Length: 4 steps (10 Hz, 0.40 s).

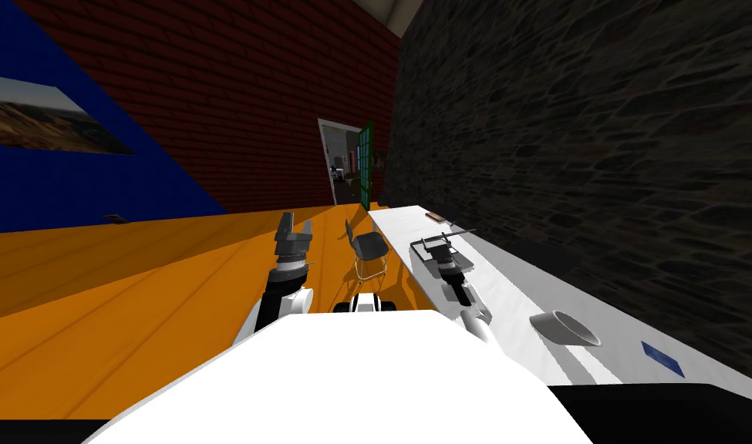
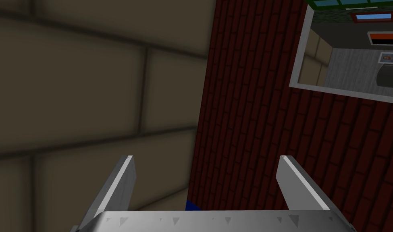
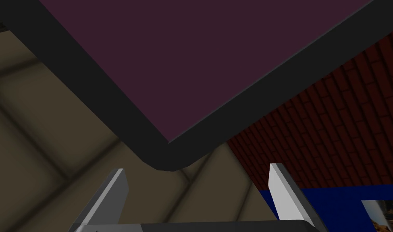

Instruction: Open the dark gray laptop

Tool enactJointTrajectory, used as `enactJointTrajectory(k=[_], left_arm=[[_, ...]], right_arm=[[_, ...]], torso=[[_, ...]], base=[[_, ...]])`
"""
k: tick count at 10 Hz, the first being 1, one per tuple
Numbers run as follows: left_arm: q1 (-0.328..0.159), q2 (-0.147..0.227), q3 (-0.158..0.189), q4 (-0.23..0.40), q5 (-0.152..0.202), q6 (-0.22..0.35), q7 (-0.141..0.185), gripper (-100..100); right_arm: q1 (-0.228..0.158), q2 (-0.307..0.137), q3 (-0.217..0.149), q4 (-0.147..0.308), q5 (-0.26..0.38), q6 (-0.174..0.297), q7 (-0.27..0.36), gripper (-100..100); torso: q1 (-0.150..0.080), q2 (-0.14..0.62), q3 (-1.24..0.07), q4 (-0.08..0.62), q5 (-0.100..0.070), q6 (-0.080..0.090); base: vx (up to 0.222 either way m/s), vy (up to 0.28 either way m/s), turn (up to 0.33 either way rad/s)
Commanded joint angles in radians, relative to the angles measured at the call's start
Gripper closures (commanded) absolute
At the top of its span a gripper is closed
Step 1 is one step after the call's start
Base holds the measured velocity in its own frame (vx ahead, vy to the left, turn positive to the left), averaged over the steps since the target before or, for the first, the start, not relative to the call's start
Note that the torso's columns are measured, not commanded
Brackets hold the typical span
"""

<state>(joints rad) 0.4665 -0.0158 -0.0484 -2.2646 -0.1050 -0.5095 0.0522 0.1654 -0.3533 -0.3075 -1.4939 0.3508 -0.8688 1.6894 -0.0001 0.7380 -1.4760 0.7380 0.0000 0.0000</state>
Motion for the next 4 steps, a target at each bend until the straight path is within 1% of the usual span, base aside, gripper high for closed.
enactJointTrajectory(k=[1,4], left_arm=[[0.000,0.000,0.000,0.000,0.000,0.000,0.000,0],[0.000,0.000,0.000,0.000,0.000,0.000,0.000,0]], right_arm=[[0.007,0.007,-0.026,0.036,-0.021,-0.054,0.016,-100],[0.018,0.016,-0.055,0.072,-0.045,-0.112,0.034,-100]], torso=[[0.000,0.000,0.000,0.000,0.000,0.000],[0.000,0.000,0.000,0.000,0.000,0.000]], base=[[0.012,-0.004,0.041],[0.014,-0.004,0.045]])
